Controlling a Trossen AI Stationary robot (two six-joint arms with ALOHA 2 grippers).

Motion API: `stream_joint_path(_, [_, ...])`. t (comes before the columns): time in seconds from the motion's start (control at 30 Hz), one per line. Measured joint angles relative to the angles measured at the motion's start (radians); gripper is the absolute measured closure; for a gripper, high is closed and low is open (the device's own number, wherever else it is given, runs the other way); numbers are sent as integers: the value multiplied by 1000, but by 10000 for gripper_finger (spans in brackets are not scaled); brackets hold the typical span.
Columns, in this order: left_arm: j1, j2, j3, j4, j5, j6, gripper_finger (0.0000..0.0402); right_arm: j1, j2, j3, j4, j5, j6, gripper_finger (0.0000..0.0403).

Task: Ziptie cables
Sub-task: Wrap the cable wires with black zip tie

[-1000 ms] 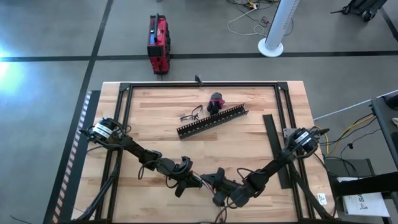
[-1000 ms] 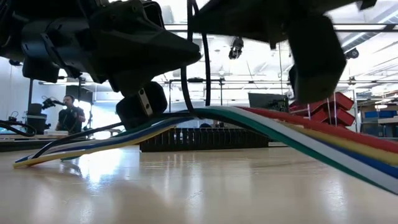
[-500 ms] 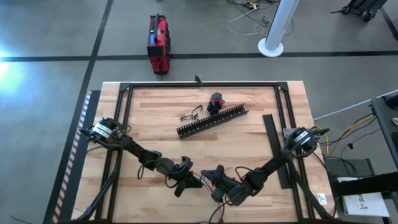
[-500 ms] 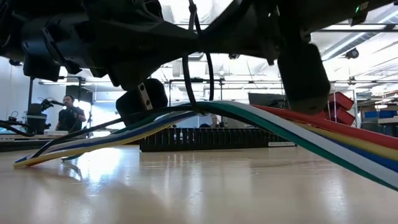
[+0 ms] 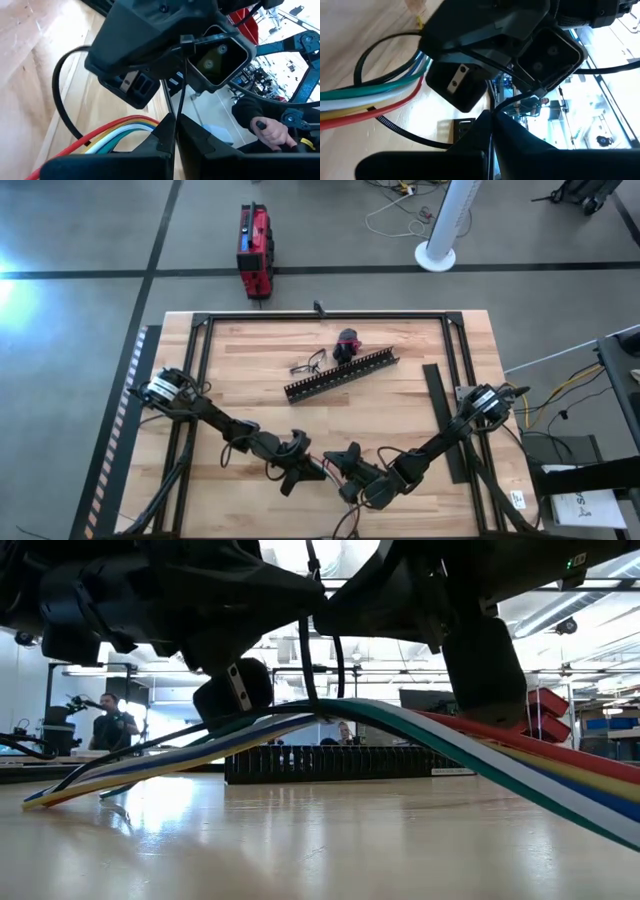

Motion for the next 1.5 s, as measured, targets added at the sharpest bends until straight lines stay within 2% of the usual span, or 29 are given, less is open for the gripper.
stream_joint_path(0.63, [11, -39, 0, -43, -5, 38, 402, -7, -11, 30, 12, 2, -78, 403])
stream_joint_path(1.13, [12, -39, 0, -53, -32, 82, 401, -13, -12, 36, 12, 2, -50, 403])
stream_joint_path(1.5, [13, -39, 0, -56, -57, 101, 369, -14, -12, 35, 10, 2, -29, 403])
